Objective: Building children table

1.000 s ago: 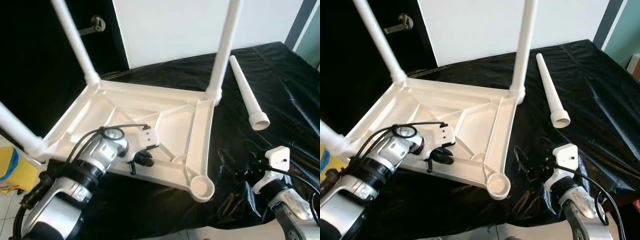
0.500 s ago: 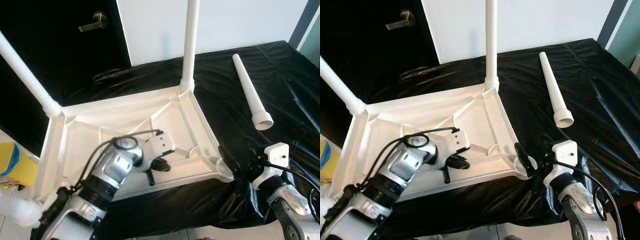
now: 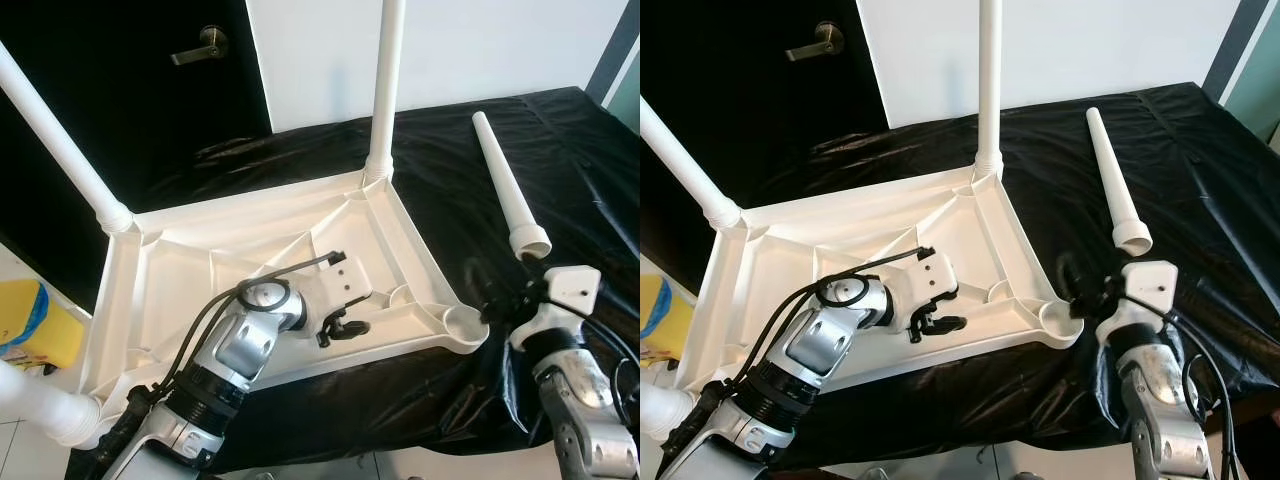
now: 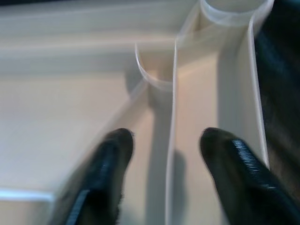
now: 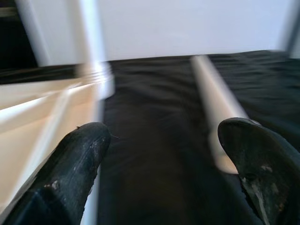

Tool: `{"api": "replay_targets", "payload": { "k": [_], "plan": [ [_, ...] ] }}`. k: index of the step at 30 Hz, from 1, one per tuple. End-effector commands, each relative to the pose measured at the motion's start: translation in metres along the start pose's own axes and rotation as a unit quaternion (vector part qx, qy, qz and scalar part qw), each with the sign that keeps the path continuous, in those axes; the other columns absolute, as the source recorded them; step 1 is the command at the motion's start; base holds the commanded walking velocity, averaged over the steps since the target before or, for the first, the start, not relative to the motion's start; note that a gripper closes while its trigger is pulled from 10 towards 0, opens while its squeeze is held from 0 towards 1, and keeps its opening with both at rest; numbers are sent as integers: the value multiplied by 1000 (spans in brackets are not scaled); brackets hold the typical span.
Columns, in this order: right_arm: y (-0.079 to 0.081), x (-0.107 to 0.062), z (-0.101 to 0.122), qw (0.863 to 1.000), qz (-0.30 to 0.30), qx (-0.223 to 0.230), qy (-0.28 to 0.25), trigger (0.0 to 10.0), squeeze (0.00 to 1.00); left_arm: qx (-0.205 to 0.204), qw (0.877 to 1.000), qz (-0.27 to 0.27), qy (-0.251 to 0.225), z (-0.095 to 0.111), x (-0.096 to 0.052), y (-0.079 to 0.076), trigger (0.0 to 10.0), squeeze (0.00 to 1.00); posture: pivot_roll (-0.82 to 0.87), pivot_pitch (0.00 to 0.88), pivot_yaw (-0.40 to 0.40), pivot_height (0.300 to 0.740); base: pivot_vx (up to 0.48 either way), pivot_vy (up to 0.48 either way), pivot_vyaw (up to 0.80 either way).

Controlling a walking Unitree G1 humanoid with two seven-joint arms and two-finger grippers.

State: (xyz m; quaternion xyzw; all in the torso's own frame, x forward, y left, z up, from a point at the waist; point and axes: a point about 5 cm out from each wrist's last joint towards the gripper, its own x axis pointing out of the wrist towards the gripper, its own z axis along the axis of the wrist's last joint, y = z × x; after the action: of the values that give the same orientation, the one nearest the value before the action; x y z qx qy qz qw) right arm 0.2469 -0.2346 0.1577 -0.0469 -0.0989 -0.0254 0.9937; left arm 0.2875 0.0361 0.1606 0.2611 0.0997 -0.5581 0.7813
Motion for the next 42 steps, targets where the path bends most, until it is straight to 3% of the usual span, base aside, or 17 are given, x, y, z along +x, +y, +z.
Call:
{"api": "replay_targets", "payload": {
  "k": [1,6,7,8,17,19,33,34,37,38,42],
  "plan": [
    [-4,0,-6,999,-29,-3,12,10000,0,-1,999,20,-28,4,-4,2,10000,1000,-40,38,85,740,0,0,0],
    [-11,10,-9,996,-85,-9,14,10000,0,-17,994,36,-101,20,-10,3,10000,1000,-36,41,84,740,0,0,0],
    [-13,14,-10,995,-98,-8,15,10000,0,-24,992,46,-115,24,-11,5,10000,914,-34,43,82,740,0,0,0],
    [-16,18,-11,993,-113,-9,15,10000,0,-31,990,56,-128,27,-13,6,10000,16,-31,47,80,740,0,0,0],
    [-27,39,-15,985,-167,-12,31,10000,0,-52,978,62,-191,44,-16,-1,10000,0,-25,68,75,740,0,0,0],
    [-31,47,-16,985,-169,-8,35,10000,1000,-49,972,60,-220,52,-17,-6,10000,0,-19,79,77,740,0,0,0],
    [-43,69,-8,981,-190,-3,29,10000,1000,-56,967,56,-240,56,-21,-14,10000,0,-13,158,97,740,0,0,0],
    [-43,73,-8,983,-181,0,32,10000,890,-62,967,57,-239,56,-21,-15,10000,0,-8,189,105,740,0,0,0],
    [-41,76,-7,984,-175,2,34,10000,890,-66,967,57,-238,56,-22,-16,10000,0,-5,197,107,740,0,0,0],
    [-40,80,-7,986,-162,0,37,10000,0,-69,968,56,-236,56,-23,-19,10000,0,3,219,115,740,0,0,0],
    [-36,88,-6,990,-133,1,39,10000,0,-74,969,51,-230,55,-24,-23,10000,0,18,243,126,740,0,0,0]
  ]
}}
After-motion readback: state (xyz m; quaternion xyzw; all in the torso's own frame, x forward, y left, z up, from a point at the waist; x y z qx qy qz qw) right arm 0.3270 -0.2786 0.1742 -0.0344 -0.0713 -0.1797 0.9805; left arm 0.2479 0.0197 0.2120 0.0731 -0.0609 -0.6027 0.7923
